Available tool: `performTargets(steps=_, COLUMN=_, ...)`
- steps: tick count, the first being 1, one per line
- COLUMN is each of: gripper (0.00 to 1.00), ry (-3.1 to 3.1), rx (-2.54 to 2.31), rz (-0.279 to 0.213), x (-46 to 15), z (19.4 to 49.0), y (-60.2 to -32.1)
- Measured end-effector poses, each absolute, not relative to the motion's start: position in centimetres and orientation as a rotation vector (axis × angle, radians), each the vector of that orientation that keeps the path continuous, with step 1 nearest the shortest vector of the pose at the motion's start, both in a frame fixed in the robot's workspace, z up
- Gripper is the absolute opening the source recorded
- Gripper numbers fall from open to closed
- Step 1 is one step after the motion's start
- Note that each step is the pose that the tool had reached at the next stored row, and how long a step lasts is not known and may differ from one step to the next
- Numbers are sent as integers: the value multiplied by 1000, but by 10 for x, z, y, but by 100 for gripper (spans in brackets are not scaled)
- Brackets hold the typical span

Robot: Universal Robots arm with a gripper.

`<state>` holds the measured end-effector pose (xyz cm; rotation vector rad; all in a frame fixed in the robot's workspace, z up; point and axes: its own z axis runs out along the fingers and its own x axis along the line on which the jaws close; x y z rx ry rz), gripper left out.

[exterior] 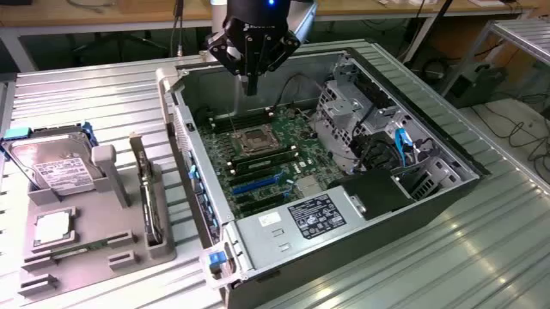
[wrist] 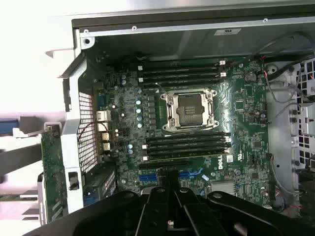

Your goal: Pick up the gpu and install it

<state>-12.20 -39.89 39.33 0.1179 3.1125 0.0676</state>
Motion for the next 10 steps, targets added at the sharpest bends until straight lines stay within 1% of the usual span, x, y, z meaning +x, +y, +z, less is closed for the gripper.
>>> performTargets(steps=10, gripper=11, ry=3112, rx=118, rz=68, x=-125, z=393, y=-399)
